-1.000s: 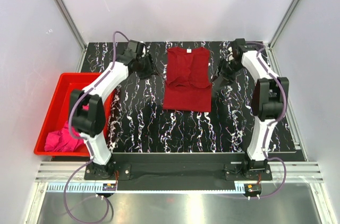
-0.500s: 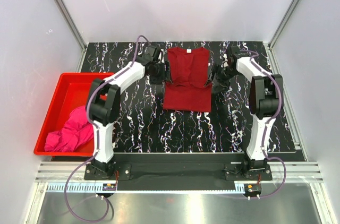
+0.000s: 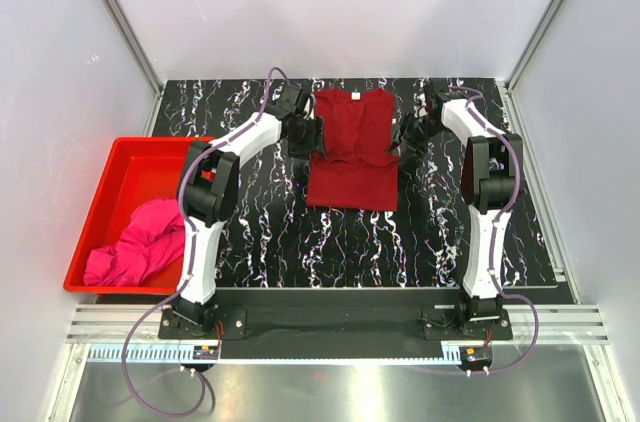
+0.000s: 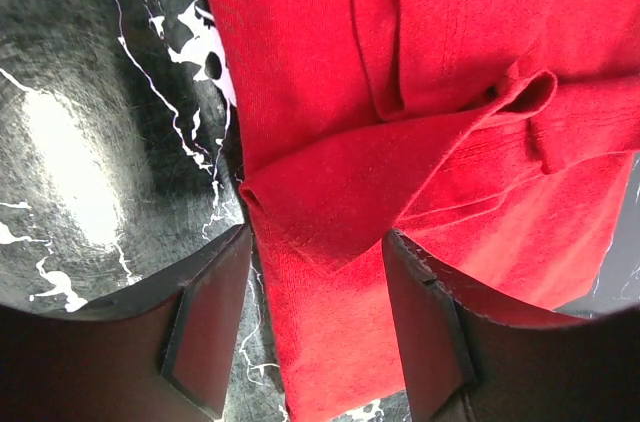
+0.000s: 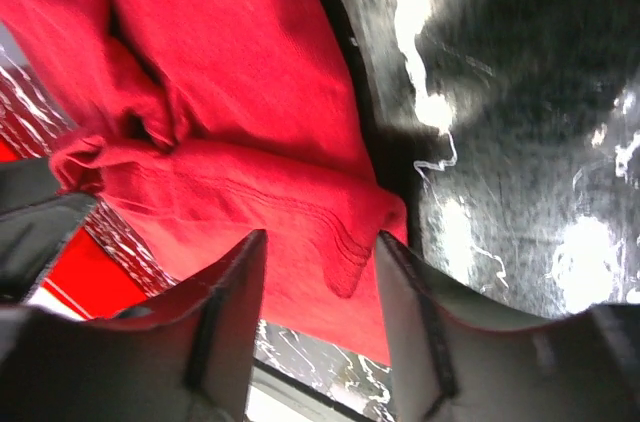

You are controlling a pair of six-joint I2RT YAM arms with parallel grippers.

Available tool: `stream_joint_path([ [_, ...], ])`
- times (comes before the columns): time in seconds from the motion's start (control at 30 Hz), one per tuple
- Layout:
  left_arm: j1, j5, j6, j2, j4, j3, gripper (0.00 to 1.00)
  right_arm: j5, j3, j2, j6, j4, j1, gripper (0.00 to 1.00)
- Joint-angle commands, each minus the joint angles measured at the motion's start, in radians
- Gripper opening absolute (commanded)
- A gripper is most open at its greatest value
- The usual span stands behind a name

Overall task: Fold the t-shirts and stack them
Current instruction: Fold the tshirt

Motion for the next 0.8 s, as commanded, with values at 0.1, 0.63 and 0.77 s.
stream_joint_path([
  [0.1,-0.007,-0.004,0.009,0.028,-0.006,0.085,0.56,-0.054,0.115,0.060,0.014,-0.022,-0.010,0.38],
  [0.63,0.025,-0.083,-0.002,0.040,-0.060,0.191,0.53,-0.071,0.236,0.140,0.152,0.007,-0.061,0.12],
  [0.77,0.039,-0.068,-0.003,0.060,-0.066,0.249,0.62,-0.178,0.238,0.175,0.267,0.088,-0.083,0.30],
])
